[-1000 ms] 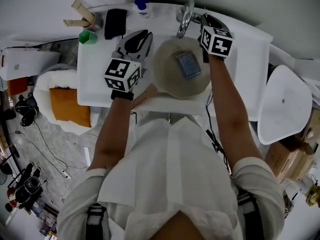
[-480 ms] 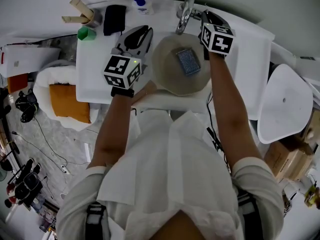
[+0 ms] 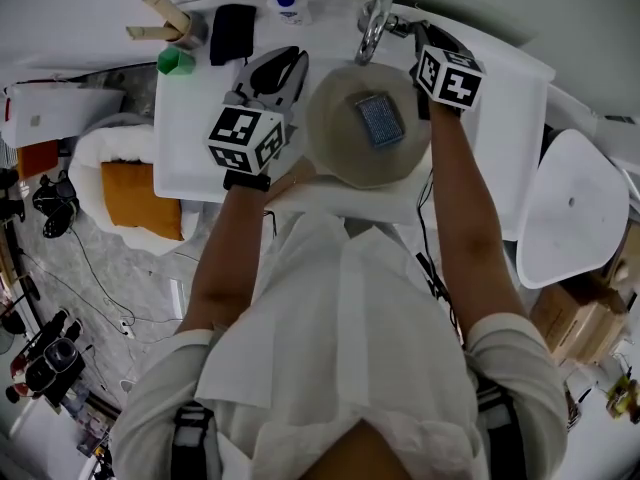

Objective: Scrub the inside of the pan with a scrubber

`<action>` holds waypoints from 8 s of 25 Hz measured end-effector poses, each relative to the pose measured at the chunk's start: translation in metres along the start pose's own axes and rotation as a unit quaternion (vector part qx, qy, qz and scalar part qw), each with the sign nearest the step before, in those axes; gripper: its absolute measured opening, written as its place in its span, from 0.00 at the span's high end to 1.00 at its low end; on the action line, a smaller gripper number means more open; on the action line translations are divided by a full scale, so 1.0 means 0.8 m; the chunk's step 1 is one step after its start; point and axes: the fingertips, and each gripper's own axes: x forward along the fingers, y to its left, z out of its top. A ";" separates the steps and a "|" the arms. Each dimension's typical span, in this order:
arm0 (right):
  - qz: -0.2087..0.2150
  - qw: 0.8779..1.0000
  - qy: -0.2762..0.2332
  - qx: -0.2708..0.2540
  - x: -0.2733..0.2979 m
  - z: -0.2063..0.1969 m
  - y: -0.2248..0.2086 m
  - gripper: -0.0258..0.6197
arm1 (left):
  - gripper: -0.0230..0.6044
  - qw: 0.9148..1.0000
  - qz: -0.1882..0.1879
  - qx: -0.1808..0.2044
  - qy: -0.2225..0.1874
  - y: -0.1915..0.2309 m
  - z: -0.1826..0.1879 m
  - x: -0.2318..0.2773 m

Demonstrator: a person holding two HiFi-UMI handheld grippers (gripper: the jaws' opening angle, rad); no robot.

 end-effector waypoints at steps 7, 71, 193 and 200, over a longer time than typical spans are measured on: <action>-0.002 0.999 0.000 0.037 0.002 -0.012 -0.015 0.87 | 0.88 1.000 0.002 -0.003 0.001 0.002 -0.002 -0.001; 0.155 0.984 -0.087 -0.008 -0.157 -0.018 0.148 0.85 | 0.40 0.991 -0.028 0.081 0.101 0.100 -0.060 -0.045; 0.158 0.976 -0.141 -0.048 -0.279 0.040 0.204 0.95 | 0.61 0.909 -0.213 0.233 0.271 -0.146 -0.129 -0.004; 0.143 0.976 -0.157 -0.046 -0.279 0.045 0.176 0.95 | 0.61 0.932 -0.187 0.181 0.252 -0.095 -0.111 -0.006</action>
